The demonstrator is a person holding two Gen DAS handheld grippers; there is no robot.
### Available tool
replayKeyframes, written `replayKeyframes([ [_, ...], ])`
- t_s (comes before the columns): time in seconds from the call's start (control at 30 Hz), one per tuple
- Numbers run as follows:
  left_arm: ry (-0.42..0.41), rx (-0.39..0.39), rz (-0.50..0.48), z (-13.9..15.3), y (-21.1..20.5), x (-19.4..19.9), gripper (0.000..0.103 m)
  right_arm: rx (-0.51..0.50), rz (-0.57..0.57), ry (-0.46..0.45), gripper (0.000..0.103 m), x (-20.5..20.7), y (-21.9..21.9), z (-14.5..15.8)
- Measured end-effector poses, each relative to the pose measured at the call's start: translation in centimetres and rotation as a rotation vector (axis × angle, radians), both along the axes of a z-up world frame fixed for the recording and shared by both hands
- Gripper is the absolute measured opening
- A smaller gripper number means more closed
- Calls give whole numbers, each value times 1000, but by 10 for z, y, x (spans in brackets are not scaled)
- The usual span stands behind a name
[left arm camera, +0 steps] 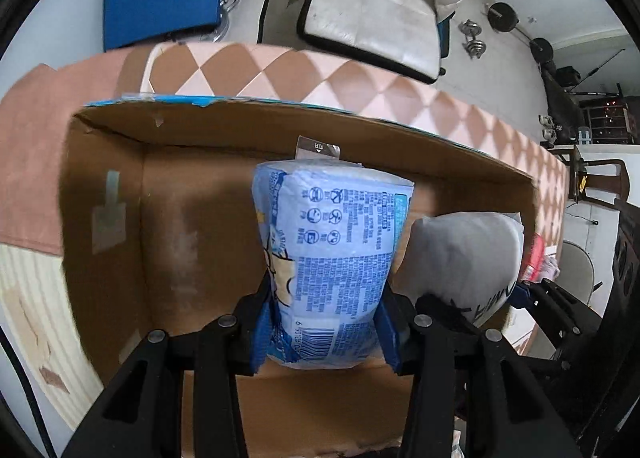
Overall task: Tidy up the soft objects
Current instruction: 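Carry both packs into the box and open both tools to release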
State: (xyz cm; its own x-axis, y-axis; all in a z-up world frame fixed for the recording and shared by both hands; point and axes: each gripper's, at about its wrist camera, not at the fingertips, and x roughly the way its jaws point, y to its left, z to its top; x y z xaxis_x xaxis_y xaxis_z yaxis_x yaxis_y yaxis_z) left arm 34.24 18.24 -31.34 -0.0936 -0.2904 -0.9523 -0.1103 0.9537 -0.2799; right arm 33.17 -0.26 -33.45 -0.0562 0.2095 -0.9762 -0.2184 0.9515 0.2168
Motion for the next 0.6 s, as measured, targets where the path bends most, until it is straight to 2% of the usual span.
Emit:
replayKeyframes([
  [0.2,59,-24,-29,-34,6,11,42,-47,4,17,70,13,21,-39],
  [0.37,72,23,-90,-38,2,11,49,-59,5,27,74,17,28,-55],
  [0.4,74,30,-100,-37,1,11,54,-68,4,32,76,17,29,-57],
  [0.43,68,41,-109,-33,1,11,64,-72,4,34,79,16,30,-57],
  [0.47,53,54,-116,-28,2,9,71,-80,9,29,84,15,31,-56],
  [0.5,36,70,-118,-24,4,8,85,-85,7,25,89,12,31,-52],
  [0.53,18,88,-122,-18,4,8,92,-81,3,23,97,11,31,-50],
  [0.6,-12,119,-122,-5,6,4,93,-66,-7,27,100,9,28,-44],
])
